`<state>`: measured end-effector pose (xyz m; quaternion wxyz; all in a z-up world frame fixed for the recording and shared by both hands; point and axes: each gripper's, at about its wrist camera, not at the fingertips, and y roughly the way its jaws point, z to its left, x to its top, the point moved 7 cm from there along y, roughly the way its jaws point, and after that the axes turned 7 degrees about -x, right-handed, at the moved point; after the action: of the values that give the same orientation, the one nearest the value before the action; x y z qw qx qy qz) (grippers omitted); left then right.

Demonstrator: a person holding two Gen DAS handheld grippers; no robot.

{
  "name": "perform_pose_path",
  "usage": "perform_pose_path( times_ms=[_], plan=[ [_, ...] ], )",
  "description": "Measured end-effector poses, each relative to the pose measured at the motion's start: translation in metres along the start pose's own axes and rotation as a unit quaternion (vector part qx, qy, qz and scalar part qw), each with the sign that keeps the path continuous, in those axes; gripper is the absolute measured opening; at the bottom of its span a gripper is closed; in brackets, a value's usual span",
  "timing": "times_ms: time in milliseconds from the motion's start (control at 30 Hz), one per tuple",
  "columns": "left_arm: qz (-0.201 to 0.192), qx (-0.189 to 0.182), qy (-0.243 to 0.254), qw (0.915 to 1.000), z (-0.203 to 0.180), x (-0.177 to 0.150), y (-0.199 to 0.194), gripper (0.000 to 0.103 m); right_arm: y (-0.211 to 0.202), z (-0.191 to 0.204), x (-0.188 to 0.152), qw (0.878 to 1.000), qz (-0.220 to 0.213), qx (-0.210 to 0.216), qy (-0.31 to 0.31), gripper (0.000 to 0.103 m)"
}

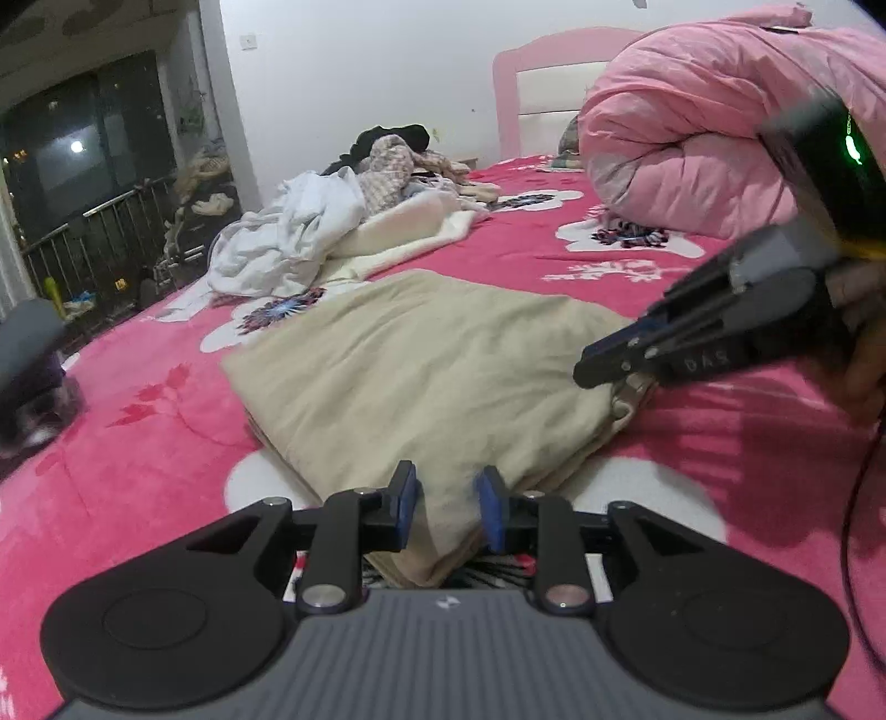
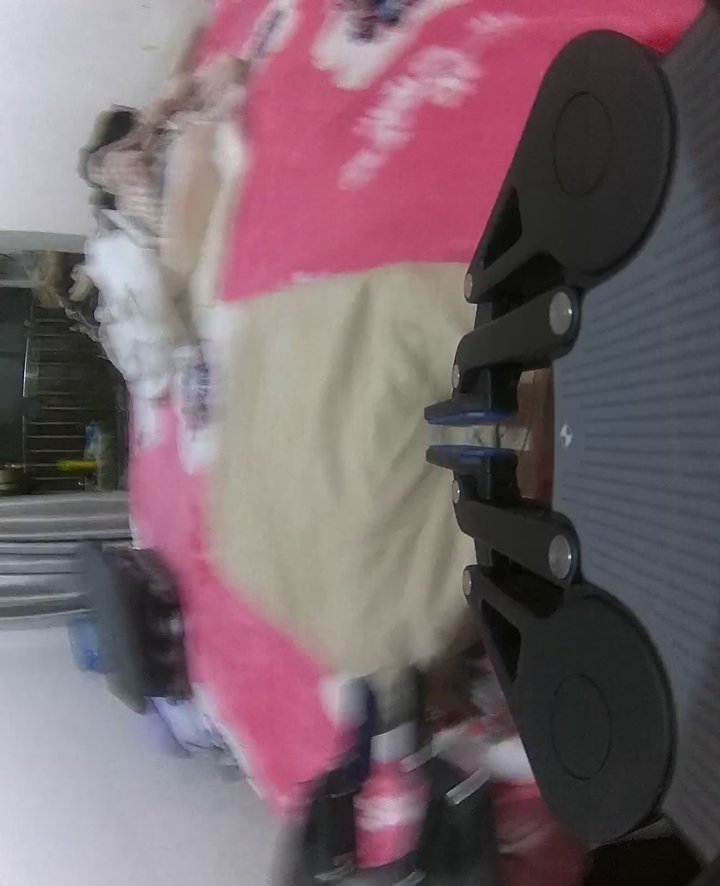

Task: Fold clothes

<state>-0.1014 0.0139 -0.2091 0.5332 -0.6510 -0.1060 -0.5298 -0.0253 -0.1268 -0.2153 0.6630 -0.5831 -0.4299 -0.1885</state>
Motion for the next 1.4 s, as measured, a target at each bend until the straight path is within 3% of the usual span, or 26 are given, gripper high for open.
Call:
perform_pose_path(
  times_ms=[67, 200, 333, 500, 533, 600, 667, 800, 900, 933, 1033, 1167, 1333, 1400],
  plan=[
    [-0.001, 0.009, 0.007, 0.9999, -0.001, -0.002, 0.001, 0.028, -0.004, 0.003, 0.011, 1.000, 0.007, -0.008, -0.009, 0.006],
    [-0.004, 0.010, -0.001, 0.9999, 0.001, -0.003, 0.000, 0.028, -0.021, -0.007, 0.037, 0.998, -0.041, -0.043, 0.005, 0.006],
    [-0.005, 0.008, 0.005, 0.9999, -0.004, -0.002, 0.000, 0.030, 0.002, -0.028, -0.003, 0.997, 0.010, -0.066, 0.036, 0.006],
    [-0.007, 0.013, 0.000, 0.9999, -0.002, -0.005, 0.000, 0.031, -0.015, -0.032, 0.032, 0.994, -0.027, -0.085, 0.061, 0.006],
    [-0.007, 0.011, 0.002, 0.9999, -0.003, -0.005, 0.001, 0.031, -0.010, -0.037, 0.020, 0.993, -0.007, -0.088, 0.079, 0.006],
    [-0.007, 0.009, 0.008, 0.9999, -0.006, -0.004, 0.000, 0.032, -0.001, -0.045, -0.006, 0.990, 0.022, -0.079, 0.112, 0.006],
    [-0.005, 0.016, 0.013, 0.9998, -0.006, -0.004, 0.001, 0.033, -0.002, -0.047, -0.001, 0.989, 0.030, -0.078, 0.123, 0.007],
    [-0.009, 0.014, 0.010, 0.9998, -0.004, -0.007, 0.001, 0.033, -0.013, -0.059, 0.029, 0.984, -0.025, -0.078, 0.159, 0.007],
    [-0.008, 0.008, 0.017, 0.9998, -0.006, -0.006, 0.000, 0.034, 0.018, -0.065, -0.013, 0.979, 0.042, -0.062, 0.190, 0.008],
    [-0.007, 0.011, 0.016, 0.9998, -0.006, -0.006, 0.000, 0.034, 0.017, -0.067, -0.017, 0.977, 0.035, -0.058, 0.202, 0.007],
    [-0.009, 0.014, 0.011, 0.9998, -0.004, -0.007, 0.000, 0.034, 0.012, -0.072, 0.004, 0.976, 0.032, -0.059, 0.209, 0.010],
    [-0.010, 0.016, 0.020, 0.9996, -0.005, -0.009, 0.000, 0.034, 0.007, -0.078, 0.030, 0.977, -0.019, -0.060, 0.204, 0.010],
    [-0.006, 0.014, 0.019, 0.9997, -0.005, -0.007, 0.000, 0.034, 0.041, -0.078, -0.002, 0.977, 0.036, -0.036, 0.209, 0.010],
    [-0.007, 0.015, 0.019, 0.9997, -0.004, -0.008, 0.001, 0.035, 0.036, -0.081, 0.020, 0.976, 0.028, -0.035, 0.212, 0.013]
  ],
)
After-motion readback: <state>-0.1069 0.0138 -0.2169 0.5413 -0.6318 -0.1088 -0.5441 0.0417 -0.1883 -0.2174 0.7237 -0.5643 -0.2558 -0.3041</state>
